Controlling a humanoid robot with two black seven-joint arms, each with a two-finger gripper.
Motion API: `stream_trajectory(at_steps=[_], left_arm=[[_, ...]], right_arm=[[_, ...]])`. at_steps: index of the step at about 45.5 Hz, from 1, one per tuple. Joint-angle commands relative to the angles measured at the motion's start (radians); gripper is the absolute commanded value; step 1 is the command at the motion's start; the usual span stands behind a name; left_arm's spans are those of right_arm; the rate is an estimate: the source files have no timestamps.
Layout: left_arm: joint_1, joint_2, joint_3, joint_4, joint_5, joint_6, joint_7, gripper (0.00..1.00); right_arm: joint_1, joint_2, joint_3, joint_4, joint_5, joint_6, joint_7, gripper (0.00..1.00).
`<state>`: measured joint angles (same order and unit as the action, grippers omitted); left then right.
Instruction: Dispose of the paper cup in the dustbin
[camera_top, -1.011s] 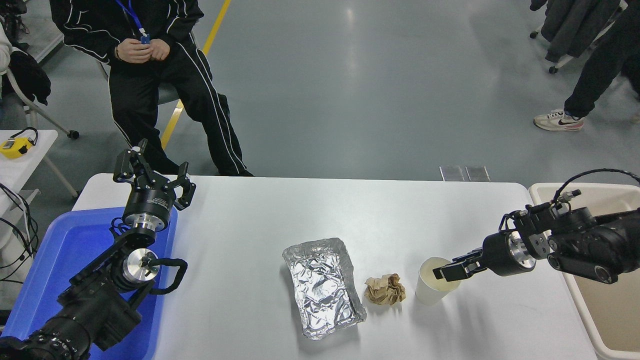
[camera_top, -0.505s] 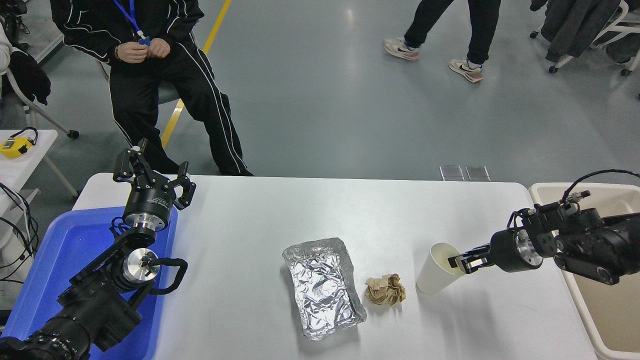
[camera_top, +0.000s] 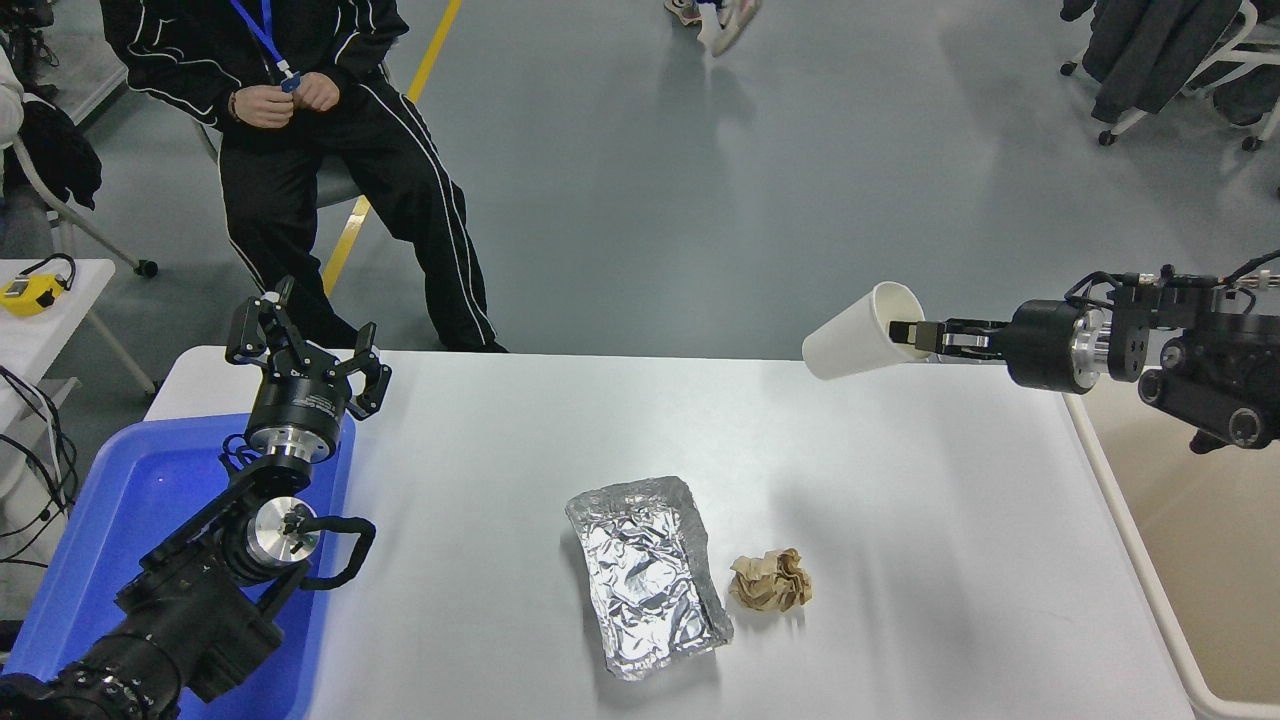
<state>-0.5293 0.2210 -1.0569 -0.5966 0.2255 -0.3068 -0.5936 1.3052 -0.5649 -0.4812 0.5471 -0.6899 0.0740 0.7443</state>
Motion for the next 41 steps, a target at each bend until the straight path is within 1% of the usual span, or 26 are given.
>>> stream_trajectory(at_steps=[1, 6, 9, 12, 13, 24, 29, 32, 41], left_arm=[[0.000, 0.000, 0.000, 0.000, 0.000, 0.000, 0.000, 1.00], [0.000, 0.000, 0.000, 0.000, 0.000, 0.000, 0.000, 1.00], [0.000, 0.000, 0.000, 0.000, 0.000, 0.000, 0.000, 1.00], [0.000, 0.000, 0.000, 0.000, 0.000, 0.000, 0.000, 1.00], [0.000, 0.000, 0.000, 0.000, 0.000, 0.000, 0.000, 1.00], [0.000, 0.000, 0.000, 0.000, 0.000, 0.000, 0.000, 1.00], [0.000, 0.000, 0.000, 0.000, 0.000, 0.000, 0.000, 1.00], [0.000, 0.000, 0.000, 0.000, 0.000, 0.000, 0.000, 1.00], [0.000, 0.000, 0.000, 0.000, 0.000, 0.000, 0.000, 1.00]], right_arm=[[-0.067, -0.004, 0.084, -0.384, 0.317, 0.095, -0.017, 0.00], [-0.113, -0.003, 0.092, -0.447, 0.346, 0.096, -0.082, 0.00], [-0.148, -0.004, 0.104, -0.506, 0.406, 0.096, -0.178, 0.00], [-0.184, -0.010, 0.107, -0.568, 0.441, 0.093, -0.339, 0.00], [-0.188, -0.012, 0.108, -0.573, 0.444, 0.090, -0.365, 0.00], [-0.265, -0.026, 0.191, -0.639, 0.448, 0.075, -0.548, 0.00], [-0.308, -0.026, 0.231, -0.661, 0.448, 0.052, -0.582, 0.00], [-0.360, -0.027, 0.280, -0.662, 0.448, 0.036, -0.599, 0.00], [-0.517, -0.012, 0.305, -0.661, 0.449, 0.006, -0.602, 0.00]])
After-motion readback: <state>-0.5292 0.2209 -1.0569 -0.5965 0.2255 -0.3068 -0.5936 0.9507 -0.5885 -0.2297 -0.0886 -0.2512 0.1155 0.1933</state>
